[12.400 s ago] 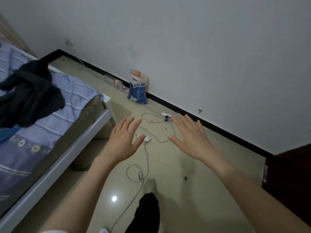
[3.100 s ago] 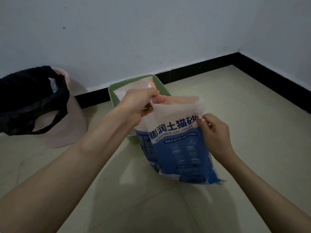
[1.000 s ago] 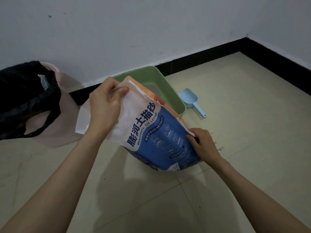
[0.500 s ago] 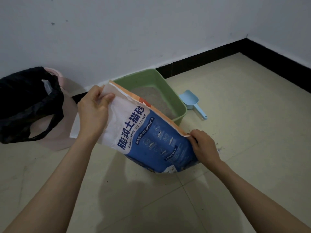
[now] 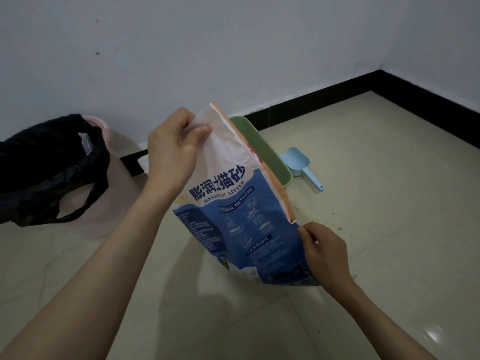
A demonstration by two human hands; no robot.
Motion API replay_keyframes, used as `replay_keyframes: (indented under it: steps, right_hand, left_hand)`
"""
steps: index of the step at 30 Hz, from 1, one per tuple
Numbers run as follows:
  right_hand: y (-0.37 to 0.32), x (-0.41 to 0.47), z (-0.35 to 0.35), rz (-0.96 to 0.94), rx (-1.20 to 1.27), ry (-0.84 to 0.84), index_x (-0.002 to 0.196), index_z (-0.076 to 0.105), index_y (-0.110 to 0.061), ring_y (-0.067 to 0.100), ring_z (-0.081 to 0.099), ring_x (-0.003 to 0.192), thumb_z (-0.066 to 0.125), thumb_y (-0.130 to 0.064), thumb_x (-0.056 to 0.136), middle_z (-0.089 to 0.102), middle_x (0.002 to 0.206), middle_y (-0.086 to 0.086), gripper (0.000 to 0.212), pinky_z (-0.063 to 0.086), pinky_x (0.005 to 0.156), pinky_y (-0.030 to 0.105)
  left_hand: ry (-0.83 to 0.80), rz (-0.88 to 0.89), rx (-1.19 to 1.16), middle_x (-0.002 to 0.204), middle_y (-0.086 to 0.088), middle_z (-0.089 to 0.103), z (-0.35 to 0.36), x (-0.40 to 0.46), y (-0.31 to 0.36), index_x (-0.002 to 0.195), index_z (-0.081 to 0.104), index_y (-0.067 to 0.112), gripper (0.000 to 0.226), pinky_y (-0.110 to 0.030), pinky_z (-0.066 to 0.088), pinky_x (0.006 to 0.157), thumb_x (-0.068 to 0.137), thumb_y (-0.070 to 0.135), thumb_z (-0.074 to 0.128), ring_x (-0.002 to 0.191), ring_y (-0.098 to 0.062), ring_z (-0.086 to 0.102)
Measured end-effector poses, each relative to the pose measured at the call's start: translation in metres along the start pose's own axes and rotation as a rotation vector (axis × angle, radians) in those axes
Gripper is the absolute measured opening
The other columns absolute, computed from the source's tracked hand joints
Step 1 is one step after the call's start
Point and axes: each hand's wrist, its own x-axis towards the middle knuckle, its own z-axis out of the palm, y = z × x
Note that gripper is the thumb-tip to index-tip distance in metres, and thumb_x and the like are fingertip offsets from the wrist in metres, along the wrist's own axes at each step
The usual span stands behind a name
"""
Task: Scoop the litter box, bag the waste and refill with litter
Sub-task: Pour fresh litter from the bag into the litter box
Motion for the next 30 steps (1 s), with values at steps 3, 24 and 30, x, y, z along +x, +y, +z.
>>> replay_keyframes:
  steps: [3, 24, 30]
  right_hand:
    - [-0.005, -0.006, -0.019, -0.038, 0.038, 0.076, 0.060, 0.049, -0.003, 0.023, 0.048, 0.055, 0.050, -0.017, 0.093, 0.053, 0.057, 0.006, 0.035, 0.032, 0.051, 0.023]
    - [-0.001, 0.015, -0.010, -0.018, 0.014, 0.025, 0.066, 0.047, -0.004, 0.017, 0.040, 0.051, 0.036, -0.034, 0.089, 0.045, 0.055, 0.002, 0.040, 0.025, 0.049, 0.023]
    - [-0.002, 0.013, -0.016, 0.017, 0.045, -0.041, 0.070, 0.050, -0.004, 0.017, 0.042, 0.053, 0.046, -0.022, 0.097, 0.048, 0.057, 0.002, 0.032, 0.029, 0.052, 0.026]
  left_hand:
    - [-0.014, 0.013, -0.026, 0.063, 0.011, 0.045, 0.008, 0.013, 0.013, 0.069, 0.048, 0.017, 0.020, -0.015, 0.031, 0.055, 0.086, 0.020, 0.059, 0.060, 0.000, 0.040]
    - [-0.002, 0.400, 0.433, 0.130, -0.012, 0.050, 0.055, -0.025, -0.029, 0.127, 0.047, 0.010, 0.057, -0.045, 0.031, 0.103, 0.073, 0.004, 0.065, 0.122, -0.027, 0.039]
    - [-0.622, 0.848, 0.828, 0.142, -0.002, 0.045, 0.112, -0.054, -0.044, 0.131, 0.047, 0.030, 0.069, -0.059, 0.009, 0.110, 0.069, 0.035, 0.076, 0.137, -0.033, 0.031]
